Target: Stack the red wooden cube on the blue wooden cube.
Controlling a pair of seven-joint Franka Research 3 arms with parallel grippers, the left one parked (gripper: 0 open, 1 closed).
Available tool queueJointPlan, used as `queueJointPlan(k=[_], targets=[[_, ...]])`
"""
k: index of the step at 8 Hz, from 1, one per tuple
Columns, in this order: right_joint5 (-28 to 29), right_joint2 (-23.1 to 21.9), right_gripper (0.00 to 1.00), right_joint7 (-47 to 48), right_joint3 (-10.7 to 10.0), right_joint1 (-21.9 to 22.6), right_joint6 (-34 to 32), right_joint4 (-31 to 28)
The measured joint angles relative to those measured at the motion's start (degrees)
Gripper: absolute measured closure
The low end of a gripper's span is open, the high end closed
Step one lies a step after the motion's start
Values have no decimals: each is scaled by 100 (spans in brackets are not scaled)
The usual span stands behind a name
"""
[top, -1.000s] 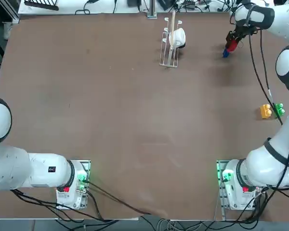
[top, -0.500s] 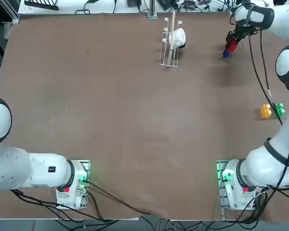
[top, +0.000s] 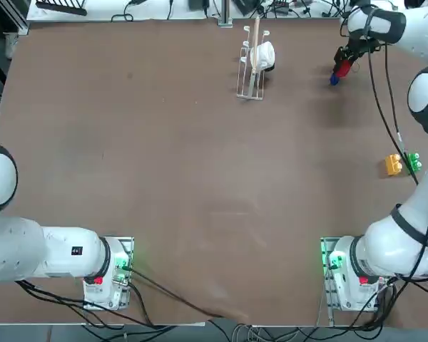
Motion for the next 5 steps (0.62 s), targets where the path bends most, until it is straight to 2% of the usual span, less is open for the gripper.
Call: queueJointPlan(k=[5], targets=[[7, 3, 28, 0, 0, 0, 0, 0]])
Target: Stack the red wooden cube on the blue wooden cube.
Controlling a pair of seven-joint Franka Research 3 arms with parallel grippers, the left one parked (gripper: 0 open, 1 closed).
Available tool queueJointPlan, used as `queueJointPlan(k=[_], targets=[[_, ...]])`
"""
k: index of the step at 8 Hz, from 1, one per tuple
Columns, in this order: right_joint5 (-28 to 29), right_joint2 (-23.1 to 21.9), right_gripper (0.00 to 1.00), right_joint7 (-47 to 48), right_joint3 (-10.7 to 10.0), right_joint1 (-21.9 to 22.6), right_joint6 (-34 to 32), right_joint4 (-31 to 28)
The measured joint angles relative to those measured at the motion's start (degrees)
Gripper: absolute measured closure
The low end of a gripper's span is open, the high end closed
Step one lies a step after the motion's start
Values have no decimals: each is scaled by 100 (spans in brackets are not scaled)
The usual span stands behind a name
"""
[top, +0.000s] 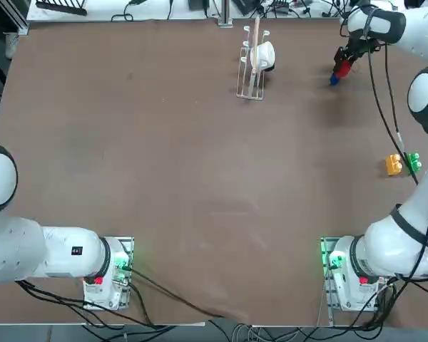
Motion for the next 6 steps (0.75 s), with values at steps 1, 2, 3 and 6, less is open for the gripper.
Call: queueJointPlan(k=[1, 2, 3, 6], targets=[[39, 9, 23, 0, 0, 0, 0, 0], [106, 11, 23, 0, 0, 0, 0, 0], [148, 12, 20, 0, 0, 0, 0, 0], [154, 21, 11, 0, 0, 0, 0, 0]])
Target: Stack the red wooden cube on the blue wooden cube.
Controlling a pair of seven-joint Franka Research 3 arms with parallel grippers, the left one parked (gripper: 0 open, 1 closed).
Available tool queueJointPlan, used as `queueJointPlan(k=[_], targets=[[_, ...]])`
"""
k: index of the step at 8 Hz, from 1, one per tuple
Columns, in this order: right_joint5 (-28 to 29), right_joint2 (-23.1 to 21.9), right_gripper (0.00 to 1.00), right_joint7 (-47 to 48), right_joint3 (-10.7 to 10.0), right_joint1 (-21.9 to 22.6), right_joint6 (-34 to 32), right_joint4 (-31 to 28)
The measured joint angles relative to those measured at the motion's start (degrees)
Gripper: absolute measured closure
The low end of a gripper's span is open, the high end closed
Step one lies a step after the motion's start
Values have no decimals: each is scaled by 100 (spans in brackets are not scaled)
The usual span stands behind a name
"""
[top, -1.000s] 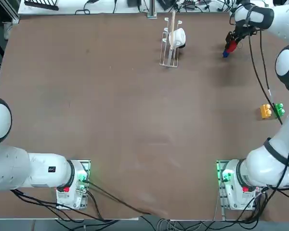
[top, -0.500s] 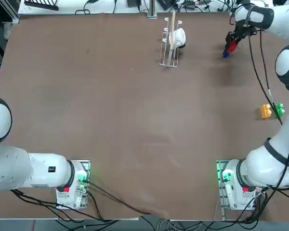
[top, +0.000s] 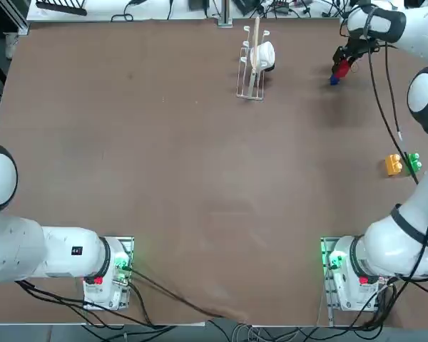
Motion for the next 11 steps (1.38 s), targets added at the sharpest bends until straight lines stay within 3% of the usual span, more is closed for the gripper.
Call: queueJointPlan(k=[7, 11], targets=[[-2, -64, 0, -4, 0, 3, -2, 122], [-2, -965, 0, -44, 1, 32, -987, 306]])
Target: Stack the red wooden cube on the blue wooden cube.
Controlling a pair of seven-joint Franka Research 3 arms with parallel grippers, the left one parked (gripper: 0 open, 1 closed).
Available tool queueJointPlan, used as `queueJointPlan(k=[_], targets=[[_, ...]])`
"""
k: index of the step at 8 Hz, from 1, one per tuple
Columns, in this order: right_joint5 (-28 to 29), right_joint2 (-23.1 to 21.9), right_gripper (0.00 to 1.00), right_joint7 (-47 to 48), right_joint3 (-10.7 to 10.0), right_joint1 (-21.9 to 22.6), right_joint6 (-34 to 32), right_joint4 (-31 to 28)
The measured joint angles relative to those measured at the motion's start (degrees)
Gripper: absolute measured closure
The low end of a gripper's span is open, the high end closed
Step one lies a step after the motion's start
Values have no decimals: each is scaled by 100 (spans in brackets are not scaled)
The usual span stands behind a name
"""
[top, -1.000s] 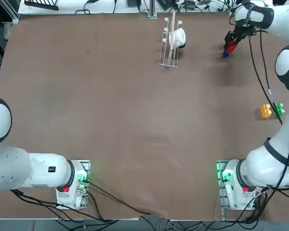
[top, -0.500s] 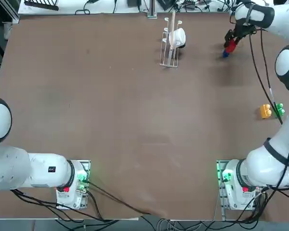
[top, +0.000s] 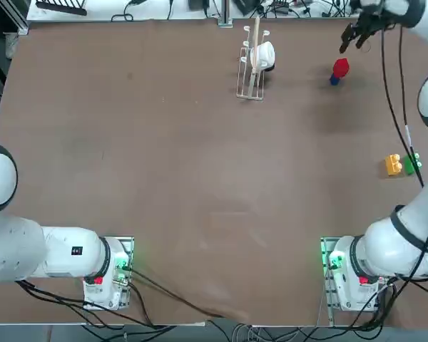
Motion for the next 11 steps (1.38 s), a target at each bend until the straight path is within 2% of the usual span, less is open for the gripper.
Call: queueJointPlan(k=[3, 5, 7, 8, 10, 11], targets=[[0, -925, 1, 104, 34, 67, -863, 45], [-3, -1313, 1, 842, 42, 128, -1667, 367], [-154, -1462, 1, 1762, 90, 242, -2551, 984], [-205, -1486, 0, 2151, 204, 275, -2948, 1255], [-244, -1508, 0, 2678, 395, 293, -3311, 1616], [-246, -1520, 0, 2840, 421, 292, -3334, 1653]])
